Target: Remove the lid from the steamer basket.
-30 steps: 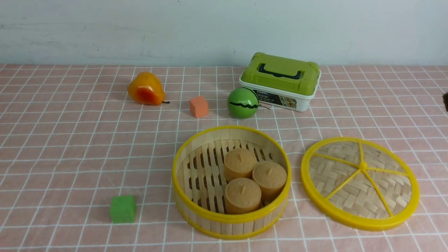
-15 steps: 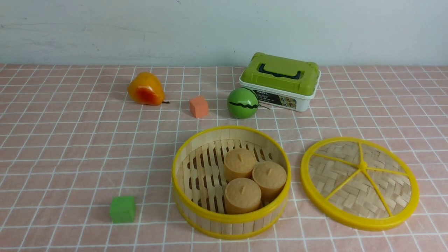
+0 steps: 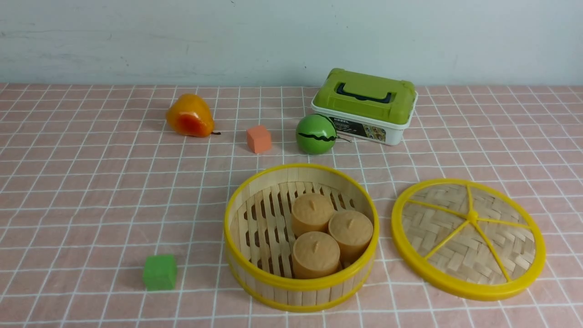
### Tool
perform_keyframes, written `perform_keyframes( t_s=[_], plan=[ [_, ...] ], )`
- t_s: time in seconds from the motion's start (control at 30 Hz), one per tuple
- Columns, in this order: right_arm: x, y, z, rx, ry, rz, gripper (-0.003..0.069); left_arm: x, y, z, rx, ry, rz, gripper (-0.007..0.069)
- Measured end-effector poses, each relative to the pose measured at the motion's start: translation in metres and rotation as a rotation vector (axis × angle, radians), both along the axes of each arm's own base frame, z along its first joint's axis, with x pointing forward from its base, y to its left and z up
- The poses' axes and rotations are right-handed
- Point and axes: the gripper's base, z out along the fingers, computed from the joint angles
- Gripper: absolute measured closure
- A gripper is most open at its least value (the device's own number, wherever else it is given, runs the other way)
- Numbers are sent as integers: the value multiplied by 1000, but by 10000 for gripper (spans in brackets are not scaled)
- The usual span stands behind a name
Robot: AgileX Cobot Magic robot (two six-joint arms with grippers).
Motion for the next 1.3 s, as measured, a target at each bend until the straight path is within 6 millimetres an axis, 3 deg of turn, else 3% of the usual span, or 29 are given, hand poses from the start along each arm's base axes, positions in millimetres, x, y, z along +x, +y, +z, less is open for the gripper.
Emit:
perform_keyframes(
  t_s=[0.13, 0.2, 0.3, 0.33, 0.5, 0.57, 0.77, 1.3],
  plan=[
    [7, -2, -20, -5, -57, -26, 672, 0, 0, 0, 0, 0, 0, 386],
    [6, -6, -52, 2, -150, -75, 672, 0, 0, 0, 0, 0, 0, 386],
    [0, -10, -76, 4, -221, -110, 672, 0, 0, 0, 0, 0, 0, 386],
    [-8, -14, -96, 6, -302, -146, 672, 0, 0, 0, 0, 0, 0, 386],
    [-29, -25, -159, 75, -374, -292, 672, 0, 0, 0, 0, 0, 0, 386],
    [-32, -28, -175, 99, -366, -345, 672, 0, 0, 0, 0, 0, 0, 386],
    [-36, -31, -201, 107, -321, -398, 672, 0, 0, 0, 0, -1, 0, 386],
    [-39, -31, -211, 82, -189, -410, 669, 0, 0, 0, 0, -1, 0, 386]
  ],
)
